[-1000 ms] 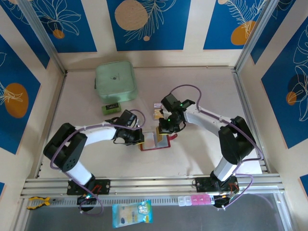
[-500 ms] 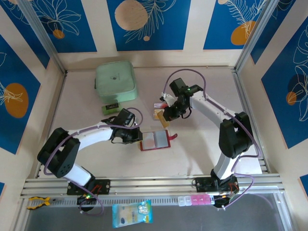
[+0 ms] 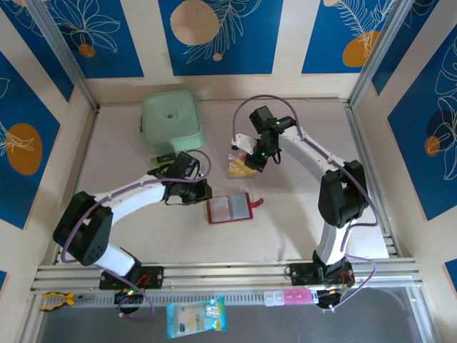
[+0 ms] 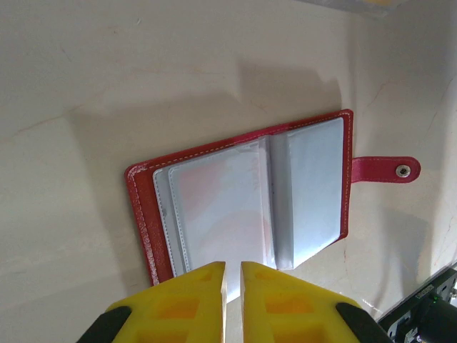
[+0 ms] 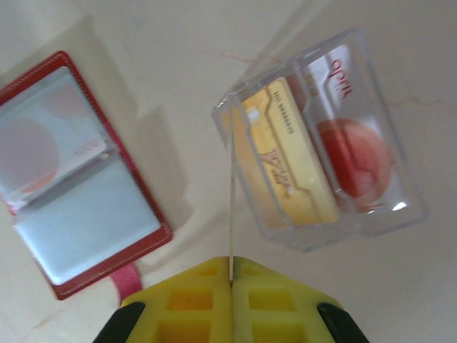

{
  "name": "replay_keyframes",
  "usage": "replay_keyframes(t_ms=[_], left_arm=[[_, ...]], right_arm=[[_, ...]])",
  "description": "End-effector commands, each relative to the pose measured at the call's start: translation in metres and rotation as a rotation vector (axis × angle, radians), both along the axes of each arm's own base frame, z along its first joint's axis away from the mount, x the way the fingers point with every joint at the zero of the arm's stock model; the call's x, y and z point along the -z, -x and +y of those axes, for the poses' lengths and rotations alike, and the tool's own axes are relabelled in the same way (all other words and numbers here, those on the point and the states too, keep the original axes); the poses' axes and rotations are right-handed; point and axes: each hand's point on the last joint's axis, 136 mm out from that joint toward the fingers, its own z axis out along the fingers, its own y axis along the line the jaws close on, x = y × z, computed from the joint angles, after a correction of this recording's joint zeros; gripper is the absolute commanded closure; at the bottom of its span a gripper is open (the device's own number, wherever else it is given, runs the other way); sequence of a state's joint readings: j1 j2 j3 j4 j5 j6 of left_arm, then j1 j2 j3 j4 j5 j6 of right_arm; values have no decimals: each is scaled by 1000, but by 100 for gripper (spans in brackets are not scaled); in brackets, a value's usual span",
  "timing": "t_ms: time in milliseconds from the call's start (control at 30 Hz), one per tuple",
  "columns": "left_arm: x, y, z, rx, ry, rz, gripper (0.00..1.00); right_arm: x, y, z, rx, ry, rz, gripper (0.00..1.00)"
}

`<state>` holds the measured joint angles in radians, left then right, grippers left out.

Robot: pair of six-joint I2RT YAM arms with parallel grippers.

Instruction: Take the credit cards out of the card holder

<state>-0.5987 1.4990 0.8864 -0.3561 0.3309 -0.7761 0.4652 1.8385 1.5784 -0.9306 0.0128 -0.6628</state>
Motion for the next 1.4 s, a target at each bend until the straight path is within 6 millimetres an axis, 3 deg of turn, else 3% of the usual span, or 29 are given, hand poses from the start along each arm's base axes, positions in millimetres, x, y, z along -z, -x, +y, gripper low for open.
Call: replay_keyframes(t_ms=[0,333,700,800,933,1167,1367], left_arm=[[-3,-7,5,-18,-17,5,86],[-3,-18,5,-42,-10,14,86],[6,-18,11,-53,-12,42,85],[8,-18,12,-56,-10,45,85],[9,-17,12,-58,-6,49,85],[12,-11,11,-50,12,62,84],[16,-5,9,-42,34,75,85]], right_arm=[[2,-11,-4,-101,49,-25,100],[9,-37,3,-159,71,-11,100],[42,-43,3,-182,124,22,96],[47,-41,1,-180,138,37,90],[39,-41,3,-171,128,20,83],[23,-37,6,-141,100,-17,83],[-2,-34,24,13,-45,-29,84]])
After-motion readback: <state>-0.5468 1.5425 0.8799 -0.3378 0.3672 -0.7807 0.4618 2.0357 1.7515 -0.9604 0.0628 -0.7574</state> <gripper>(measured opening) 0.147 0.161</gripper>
